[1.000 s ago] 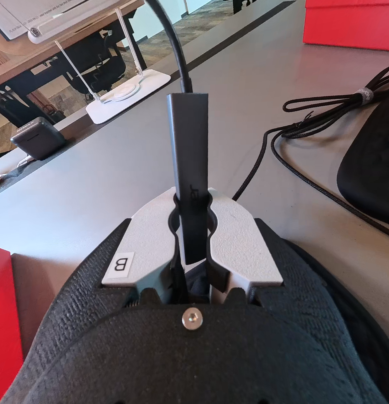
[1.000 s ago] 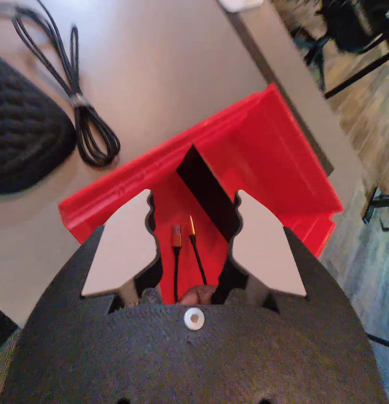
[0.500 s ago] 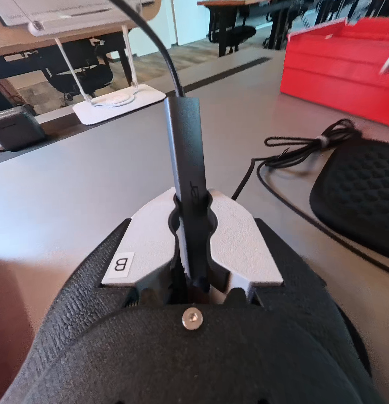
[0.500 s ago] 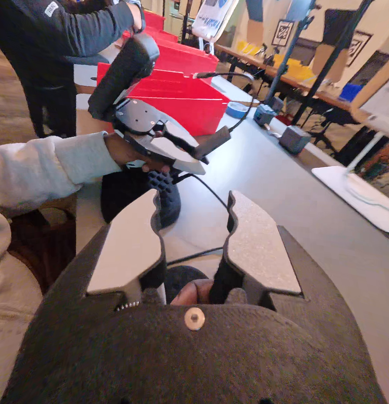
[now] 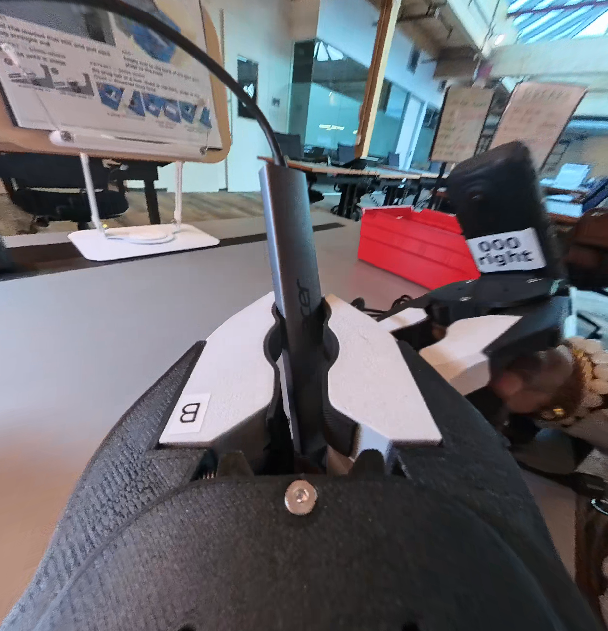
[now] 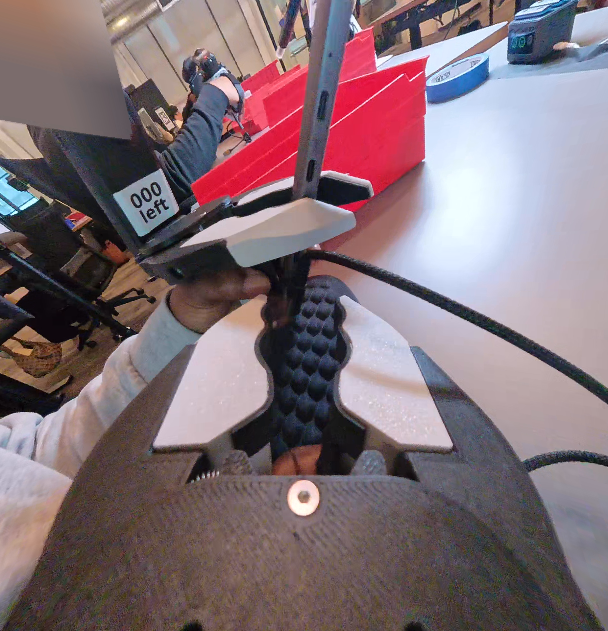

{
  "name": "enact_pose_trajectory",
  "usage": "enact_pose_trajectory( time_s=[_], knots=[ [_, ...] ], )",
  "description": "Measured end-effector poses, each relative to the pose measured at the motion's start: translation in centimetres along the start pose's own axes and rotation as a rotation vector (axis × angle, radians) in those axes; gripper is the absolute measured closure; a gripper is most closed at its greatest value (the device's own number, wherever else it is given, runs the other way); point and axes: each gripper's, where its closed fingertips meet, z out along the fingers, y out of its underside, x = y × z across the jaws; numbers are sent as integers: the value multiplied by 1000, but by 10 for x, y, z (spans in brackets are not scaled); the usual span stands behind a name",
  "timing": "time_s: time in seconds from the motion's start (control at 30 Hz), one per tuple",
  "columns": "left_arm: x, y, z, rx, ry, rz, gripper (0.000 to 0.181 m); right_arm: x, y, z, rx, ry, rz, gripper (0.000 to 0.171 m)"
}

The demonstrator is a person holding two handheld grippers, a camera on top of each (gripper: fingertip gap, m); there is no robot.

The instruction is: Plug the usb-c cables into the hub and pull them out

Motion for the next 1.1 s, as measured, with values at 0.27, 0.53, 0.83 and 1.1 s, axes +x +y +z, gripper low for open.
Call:
enact_pose_trajectory(
  time_s=[0.27,0.53,0.83,1.1],
  knots=[
    [15,-13,0,95,79,-59,161,-9,-8,-8,64,-28,-108,163],
    [21,-56,-26,421,228,-301,150,-21,-39,-52,223,-196,21,163],
    [68,-24,-5,215,486,-505,139,-21,-44,-76,276,-247,60,163],
    [77,-15,4,159,488,-484,169,-11,-36,-77,285,-220,81,163]
  ],
)
